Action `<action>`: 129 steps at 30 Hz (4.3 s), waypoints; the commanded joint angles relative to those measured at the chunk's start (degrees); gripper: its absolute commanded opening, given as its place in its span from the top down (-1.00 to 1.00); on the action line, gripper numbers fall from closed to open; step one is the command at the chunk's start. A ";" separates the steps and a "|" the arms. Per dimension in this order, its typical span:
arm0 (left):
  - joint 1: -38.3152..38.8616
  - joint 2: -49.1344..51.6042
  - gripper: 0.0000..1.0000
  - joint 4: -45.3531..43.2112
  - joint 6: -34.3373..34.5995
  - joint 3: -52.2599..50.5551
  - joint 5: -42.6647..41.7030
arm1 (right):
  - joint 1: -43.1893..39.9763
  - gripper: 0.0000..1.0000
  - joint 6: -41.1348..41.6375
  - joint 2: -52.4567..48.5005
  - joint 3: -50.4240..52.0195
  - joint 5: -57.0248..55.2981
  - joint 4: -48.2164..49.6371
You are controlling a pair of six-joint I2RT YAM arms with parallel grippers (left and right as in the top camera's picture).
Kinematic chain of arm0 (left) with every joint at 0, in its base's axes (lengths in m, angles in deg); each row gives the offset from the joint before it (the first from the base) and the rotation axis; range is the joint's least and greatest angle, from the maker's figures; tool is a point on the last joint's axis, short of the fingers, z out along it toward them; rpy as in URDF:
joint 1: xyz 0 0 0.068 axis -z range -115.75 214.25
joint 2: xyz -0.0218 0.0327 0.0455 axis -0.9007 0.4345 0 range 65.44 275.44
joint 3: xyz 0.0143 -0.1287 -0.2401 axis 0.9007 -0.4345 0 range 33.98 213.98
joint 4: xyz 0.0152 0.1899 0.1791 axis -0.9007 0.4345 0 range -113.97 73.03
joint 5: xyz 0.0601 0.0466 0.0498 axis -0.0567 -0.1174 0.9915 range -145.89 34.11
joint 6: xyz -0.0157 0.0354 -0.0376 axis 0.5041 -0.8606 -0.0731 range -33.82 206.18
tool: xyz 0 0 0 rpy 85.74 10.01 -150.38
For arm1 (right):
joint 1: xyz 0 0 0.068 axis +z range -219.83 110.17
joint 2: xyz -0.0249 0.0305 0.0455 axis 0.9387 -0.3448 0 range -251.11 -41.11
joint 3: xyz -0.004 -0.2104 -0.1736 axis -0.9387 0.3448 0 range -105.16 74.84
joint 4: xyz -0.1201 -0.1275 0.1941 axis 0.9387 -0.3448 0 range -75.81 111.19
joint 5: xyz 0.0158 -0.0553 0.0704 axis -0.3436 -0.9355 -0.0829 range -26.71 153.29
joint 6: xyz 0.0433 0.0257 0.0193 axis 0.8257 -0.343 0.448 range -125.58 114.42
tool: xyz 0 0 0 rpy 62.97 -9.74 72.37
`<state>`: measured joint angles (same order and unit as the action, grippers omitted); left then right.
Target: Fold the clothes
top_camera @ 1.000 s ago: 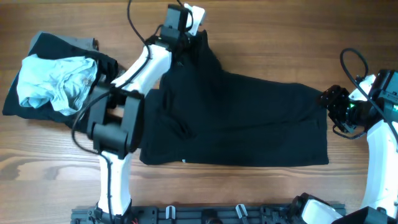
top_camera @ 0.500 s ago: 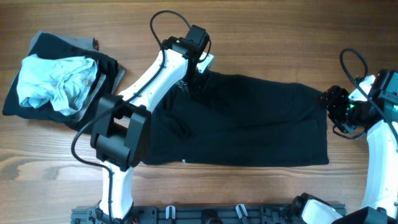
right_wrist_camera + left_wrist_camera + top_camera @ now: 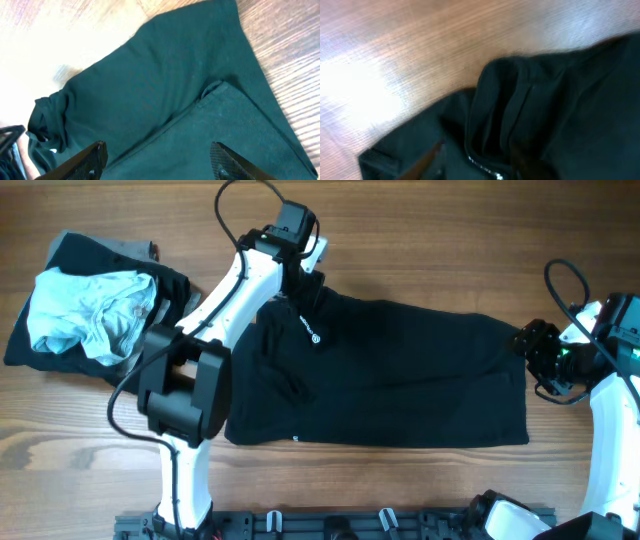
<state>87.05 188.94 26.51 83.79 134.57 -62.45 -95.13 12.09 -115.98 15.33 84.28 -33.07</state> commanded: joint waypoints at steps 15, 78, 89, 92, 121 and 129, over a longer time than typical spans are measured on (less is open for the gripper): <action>-0.07 -2.73 0.92 13.25 0.33 -0.79 12.00 | -0.17 -0.41 -1.03 0.42 -0.39 0.94 -0.87; 15.47 -1.70 0.26 -0.31 -0.13 -2.34 -9.75 | -0.17 -0.40 -1.01 0.42 -0.39 0.96 -2.03; 4.81 -5.31 0.17 7.15 2.73 -4.39 -7.85 | -0.17 -0.40 -1.03 0.42 -0.39 0.96 -2.38; 4.66 -3.74 0.15 5.79 2.73 -7.48 -13.81 | -0.17 -0.41 -1.03 0.42 -0.39 0.96 -2.38; 2.10 -9.22 0.92 3.65 5.09 -7.08 6.75 | -0.17 -0.38 -1.38 0.39 -0.37 0.11 0.61; 2.38 -11.13 0.92 0.52 8.07 -7.08 7.04 | -0.17 0.03 -4.44 -6.69 -0.37 -6.45 13.81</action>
<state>89.20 180.59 27.49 90.28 126.51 -54.83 -95.18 10.93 -118.30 15.33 80.15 -21.79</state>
